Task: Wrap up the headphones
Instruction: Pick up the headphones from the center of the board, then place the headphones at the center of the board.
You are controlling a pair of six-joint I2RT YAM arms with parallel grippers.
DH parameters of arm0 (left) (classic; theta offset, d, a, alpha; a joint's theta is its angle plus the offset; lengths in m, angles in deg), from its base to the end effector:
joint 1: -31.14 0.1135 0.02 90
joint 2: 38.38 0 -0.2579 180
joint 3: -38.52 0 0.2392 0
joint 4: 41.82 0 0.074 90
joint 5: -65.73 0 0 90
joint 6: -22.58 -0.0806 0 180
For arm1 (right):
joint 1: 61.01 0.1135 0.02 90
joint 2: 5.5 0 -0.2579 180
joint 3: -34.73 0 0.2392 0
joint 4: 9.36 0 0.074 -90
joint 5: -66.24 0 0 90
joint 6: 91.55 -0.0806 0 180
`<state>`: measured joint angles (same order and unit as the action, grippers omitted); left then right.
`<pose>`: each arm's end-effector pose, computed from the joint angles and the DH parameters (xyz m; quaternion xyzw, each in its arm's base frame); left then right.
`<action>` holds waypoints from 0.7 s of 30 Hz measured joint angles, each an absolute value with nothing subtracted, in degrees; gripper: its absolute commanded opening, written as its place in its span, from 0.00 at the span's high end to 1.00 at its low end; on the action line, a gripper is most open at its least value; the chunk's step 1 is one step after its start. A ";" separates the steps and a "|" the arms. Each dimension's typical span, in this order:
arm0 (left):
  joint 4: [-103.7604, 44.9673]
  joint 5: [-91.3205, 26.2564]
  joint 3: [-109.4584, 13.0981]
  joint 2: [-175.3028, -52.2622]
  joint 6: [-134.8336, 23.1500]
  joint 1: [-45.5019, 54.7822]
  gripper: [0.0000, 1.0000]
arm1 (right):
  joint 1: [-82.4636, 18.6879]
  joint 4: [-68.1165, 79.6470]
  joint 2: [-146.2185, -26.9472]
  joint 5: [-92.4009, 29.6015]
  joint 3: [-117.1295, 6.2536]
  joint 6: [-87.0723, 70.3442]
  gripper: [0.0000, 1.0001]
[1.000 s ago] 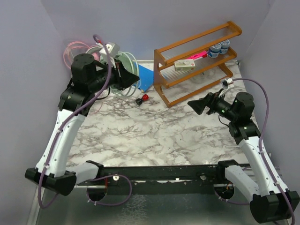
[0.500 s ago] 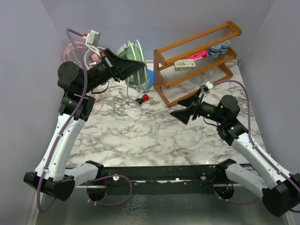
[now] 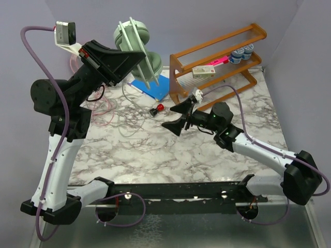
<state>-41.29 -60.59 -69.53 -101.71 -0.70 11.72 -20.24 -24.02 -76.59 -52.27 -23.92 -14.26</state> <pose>0.1481 -0.1028 0.6091 0.1146 0.4539 -0.6863 0.5566 0.2132 0.2347 0.3116 -0.3351 0.6089 0.4667 0.5470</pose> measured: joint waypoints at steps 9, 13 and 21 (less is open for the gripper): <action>-40.70 -58.25 -66.82 -100.85 1.96 11.72 1.00 | -18.25 -26.51 -78.45 -50.78 -36.77 -7.81 0.00; -38.60 -57.66 -63.06 -99.81 1.02 11.72 1.00 | -18.25 -22.60 -76.05 -51.81 -40.97 -4.45 0.01; -38.19 -57.35 -53.46 -100.22 2.73 11.72 1.00 | -18.25 -15.45 -71.56 -52.97 -44.53 -0.40 0.10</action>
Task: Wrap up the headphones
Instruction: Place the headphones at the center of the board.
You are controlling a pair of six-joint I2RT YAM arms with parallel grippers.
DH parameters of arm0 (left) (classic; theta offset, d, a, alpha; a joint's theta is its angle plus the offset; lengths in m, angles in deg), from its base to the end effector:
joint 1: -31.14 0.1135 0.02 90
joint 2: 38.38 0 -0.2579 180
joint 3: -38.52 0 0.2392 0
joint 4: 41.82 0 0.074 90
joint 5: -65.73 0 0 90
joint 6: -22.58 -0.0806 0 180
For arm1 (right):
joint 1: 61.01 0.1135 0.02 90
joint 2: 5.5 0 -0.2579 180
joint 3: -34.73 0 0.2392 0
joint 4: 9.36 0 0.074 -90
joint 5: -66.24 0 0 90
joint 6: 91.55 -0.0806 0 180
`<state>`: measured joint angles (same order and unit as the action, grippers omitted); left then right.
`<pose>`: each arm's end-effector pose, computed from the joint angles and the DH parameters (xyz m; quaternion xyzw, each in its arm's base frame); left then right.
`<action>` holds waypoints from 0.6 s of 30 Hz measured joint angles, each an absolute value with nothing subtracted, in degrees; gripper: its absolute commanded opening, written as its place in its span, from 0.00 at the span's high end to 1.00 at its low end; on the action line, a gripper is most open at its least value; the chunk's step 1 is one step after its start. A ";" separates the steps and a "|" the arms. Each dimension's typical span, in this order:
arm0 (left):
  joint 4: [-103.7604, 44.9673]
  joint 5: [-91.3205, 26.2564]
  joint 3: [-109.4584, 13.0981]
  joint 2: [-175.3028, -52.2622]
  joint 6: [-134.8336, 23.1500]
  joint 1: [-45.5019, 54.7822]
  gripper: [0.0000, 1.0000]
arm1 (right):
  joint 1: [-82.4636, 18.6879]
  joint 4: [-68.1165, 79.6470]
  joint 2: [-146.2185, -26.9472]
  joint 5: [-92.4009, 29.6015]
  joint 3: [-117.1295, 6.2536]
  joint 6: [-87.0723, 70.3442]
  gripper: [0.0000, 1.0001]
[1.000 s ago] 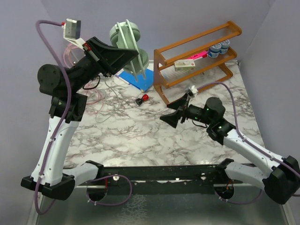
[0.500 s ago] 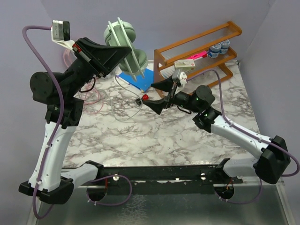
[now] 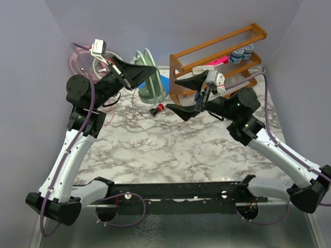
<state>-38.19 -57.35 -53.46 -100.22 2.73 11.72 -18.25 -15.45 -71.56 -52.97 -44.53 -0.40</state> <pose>0.2040 -0.1186 0.5242 0.0027 0.5595 -0.6806 0.4731 0.1822 0.2220 0.4515 -0.4001 0.4424 0.4167 0.6859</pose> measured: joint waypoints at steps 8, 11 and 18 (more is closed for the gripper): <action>-37.95 -59.49 -49.37 -101.23 7.60 11.72 1.00 | -18.25 -9.20 -75.46 -57.32 -53.34 2.81 0.15; -38.30 -60.26 -48.72 -101.23 8.74 11.72 1.00 | -18.25 -7.65 -77.97 -60.82 -55.40 2.66 0.14; -39.67 -61.57 -47.84 -101.25 11.10 11.72 0.98 | -18.25 -5.38 -80.70 -65.25 -55.59 1.48 0.29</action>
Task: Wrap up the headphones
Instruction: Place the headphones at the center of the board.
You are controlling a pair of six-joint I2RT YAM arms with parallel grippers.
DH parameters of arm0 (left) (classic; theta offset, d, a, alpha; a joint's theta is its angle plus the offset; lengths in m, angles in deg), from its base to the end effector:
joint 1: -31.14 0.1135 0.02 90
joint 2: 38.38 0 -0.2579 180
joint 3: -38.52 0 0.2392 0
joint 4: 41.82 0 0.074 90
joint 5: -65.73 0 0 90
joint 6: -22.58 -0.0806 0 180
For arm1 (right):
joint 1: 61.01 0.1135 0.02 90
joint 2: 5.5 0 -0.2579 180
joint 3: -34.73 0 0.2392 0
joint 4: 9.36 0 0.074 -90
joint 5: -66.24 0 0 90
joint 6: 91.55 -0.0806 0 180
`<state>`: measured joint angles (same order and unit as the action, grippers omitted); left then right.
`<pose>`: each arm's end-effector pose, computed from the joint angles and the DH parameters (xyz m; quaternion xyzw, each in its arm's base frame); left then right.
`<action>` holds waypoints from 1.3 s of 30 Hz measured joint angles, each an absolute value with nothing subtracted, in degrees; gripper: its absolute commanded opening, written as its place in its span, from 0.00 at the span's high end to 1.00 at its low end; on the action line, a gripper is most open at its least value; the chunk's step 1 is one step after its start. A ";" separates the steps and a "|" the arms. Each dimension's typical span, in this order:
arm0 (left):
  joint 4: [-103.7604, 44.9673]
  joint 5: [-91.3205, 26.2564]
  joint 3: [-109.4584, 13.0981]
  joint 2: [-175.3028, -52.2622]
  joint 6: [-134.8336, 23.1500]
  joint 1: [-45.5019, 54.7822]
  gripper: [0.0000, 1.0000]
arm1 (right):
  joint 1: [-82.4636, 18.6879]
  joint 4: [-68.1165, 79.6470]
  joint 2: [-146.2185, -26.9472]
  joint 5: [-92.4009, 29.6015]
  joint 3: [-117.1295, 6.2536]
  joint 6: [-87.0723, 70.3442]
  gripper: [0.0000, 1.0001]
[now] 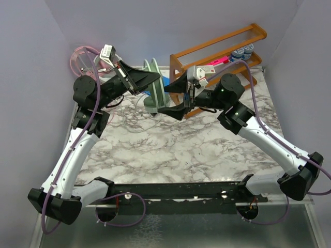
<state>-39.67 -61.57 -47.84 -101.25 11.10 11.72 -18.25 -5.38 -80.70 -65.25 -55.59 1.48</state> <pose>0.2199 -0.1293 0.4886 -0.0338 0.5951 -0.7086 0.3776 0.1964 0.2543 0.4512 -0.4831 0.4407 0.4570 0.6029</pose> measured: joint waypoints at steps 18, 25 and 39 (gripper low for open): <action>-46.98 -65.48 -43.95 -103.48 14.71 11.61 0.01 | -18.23 0.09 -80.90 -67.37 -54.74 -5.76 0.99; -35.67 -66.66 -42.29 -103.30 3.47 11.61 0.01 | -18.21 12.39 -78.56 -61.30 -55.18 -4.47 0.99; -12.79 -59.38 -35.32 -97.95 -13.60 11.04 0.01 | -17.86 27.76 -76.85 -46.79 -50.67 -0.38 0.99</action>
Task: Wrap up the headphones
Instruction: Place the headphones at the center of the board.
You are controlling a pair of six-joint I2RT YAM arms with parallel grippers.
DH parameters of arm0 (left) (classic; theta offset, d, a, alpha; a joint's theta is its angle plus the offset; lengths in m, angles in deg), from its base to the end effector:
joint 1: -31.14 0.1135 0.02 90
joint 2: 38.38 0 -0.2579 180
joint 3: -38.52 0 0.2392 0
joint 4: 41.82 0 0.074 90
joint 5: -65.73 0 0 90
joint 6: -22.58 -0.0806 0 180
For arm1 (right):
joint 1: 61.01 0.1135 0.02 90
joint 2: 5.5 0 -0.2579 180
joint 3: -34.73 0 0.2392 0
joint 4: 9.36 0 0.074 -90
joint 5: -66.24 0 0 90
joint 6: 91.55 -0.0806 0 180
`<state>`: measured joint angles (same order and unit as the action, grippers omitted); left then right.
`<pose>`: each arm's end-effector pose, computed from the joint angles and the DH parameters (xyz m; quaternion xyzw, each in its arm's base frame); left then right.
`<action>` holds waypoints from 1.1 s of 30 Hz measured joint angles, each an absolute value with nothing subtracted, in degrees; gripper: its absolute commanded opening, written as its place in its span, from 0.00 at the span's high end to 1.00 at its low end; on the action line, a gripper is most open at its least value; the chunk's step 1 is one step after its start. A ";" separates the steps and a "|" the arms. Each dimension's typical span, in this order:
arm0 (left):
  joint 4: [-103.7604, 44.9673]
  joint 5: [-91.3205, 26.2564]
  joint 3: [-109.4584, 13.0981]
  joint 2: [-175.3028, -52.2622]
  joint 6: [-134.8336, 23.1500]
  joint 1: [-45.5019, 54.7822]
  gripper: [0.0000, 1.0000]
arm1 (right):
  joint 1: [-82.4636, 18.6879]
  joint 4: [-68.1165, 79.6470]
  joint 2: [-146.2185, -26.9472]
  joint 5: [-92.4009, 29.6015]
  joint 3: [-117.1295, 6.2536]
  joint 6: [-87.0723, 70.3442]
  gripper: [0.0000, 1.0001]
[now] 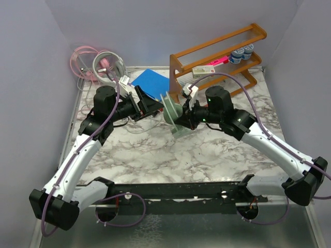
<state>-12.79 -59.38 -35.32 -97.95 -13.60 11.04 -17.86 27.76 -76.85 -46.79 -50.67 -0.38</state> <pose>0.2250 -0.1317 0.3592 -0.0428 0.7761 -0.5408 0.3214 0.2016 0.2322 0.3579 -0.4103 0.7155 0.3490 0.4448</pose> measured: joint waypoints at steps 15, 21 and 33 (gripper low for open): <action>1.74 -28.46 -30.14 -82.34 -15.68 10.45 0.03 | -11.74 30.51 -79.48 -32.21 -46.22 1.54 0.99; 3.23 -32.43 -30.23 -88.22 -11.74 10.39 0.01 | -6.89 28.09 -83.30 -25.63 -43.77 2.26 0.93; 7.69 -35.76 -21.09 -87.08 -6.63 9.99 0.03 | -0.15 14.62 -87.87 -27.11 -37.34 2.96 0.23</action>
<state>7.69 -35.76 -21.09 -87.08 -6.63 9.99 -0.15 14.62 -87.87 -27.11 -37.34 2.96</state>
